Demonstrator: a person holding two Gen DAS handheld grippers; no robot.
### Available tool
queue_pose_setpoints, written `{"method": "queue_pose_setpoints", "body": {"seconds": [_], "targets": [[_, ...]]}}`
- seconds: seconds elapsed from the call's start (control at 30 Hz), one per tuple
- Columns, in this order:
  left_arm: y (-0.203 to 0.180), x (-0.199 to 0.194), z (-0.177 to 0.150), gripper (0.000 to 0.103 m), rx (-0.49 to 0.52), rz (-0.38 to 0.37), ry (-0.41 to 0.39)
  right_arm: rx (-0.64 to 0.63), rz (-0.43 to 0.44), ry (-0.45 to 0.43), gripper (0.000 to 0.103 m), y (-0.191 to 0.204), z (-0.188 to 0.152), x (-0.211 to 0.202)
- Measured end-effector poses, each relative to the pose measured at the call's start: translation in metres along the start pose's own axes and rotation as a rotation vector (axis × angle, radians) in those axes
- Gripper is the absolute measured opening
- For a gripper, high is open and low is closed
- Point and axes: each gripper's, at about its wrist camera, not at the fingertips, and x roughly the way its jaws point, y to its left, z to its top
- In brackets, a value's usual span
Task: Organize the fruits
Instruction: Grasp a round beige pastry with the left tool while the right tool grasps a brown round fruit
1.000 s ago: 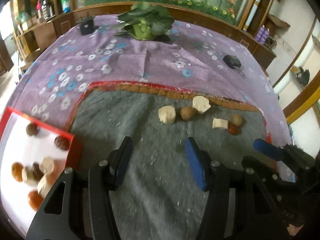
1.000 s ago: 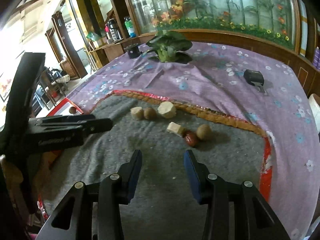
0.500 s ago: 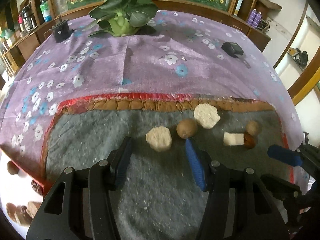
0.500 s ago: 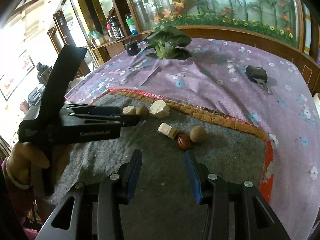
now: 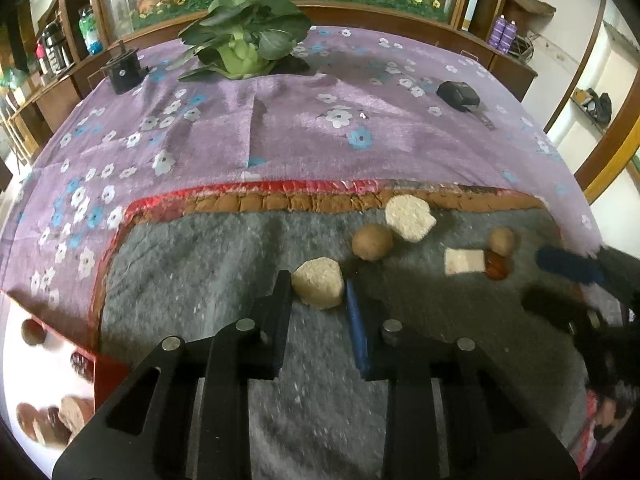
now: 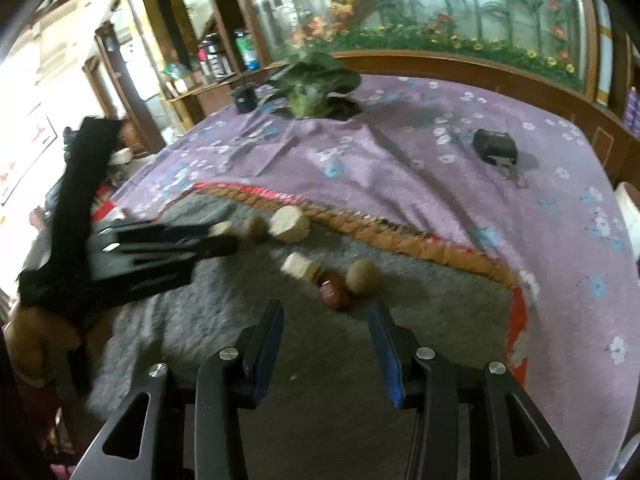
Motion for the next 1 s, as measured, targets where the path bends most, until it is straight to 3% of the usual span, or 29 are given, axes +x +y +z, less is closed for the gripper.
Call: {"method": "queue_pose_setpoints", "body": {"seconds": [0.17, 0.33, 0.43, 0.5, 0.6, 0.93, 0.97, 1.0], "targets": [[-0.008, -0.014, -0.010, 0.025, 0.017, 0.010, -0.018, 0.075, -0.032, 0.023, 0.043, -0.015, 0.013, 0.019], [-0.011, -0.022, -0.016, 0.025, 0.021, 0.003, -0.029, 0.091, -0.040, 0.037, 0.027, -0.022, 0.020, 0.030], [-0.012, -0.025, -0.019, 0.025, 0.022, -0.003, -0.024, 0.089, -0.018, 0.046, 0.024, -0.023, 0.017, 0.027], [-0.011, -0.026, -0.022, 0.025, 0.020, 0.003, -0.023, 0.073, 0.023, 0.069, 0.024, -0.017, 0.017, 0.027], [-0.010, -0.028, -0.026, 0.025, 0.013, 0.003, -0.014, 0.043, -0.013, 0.071, 0.024, -0.008, 0.018, 0.029], [-0.004, -0.043, -0.037, 0.025, -0.008, 0.006, -0.028, 0.052, 0.020, 0.077, 0.022, -0.006, 0.016, 0.028], [-0.004, -0.045, -0.038, 0.025, -0.010, 0.004, -0.032, 0.047, 0.026, 0.068, 0.011, -0.005, 0.015, 0.024], [-0.003, -0.049, -0.040, 0.025, -0.012, 0.005, -0.039, 0.051, 0.035, 0.057, 0.007, -0.004, 0.013, 0.020]]}}
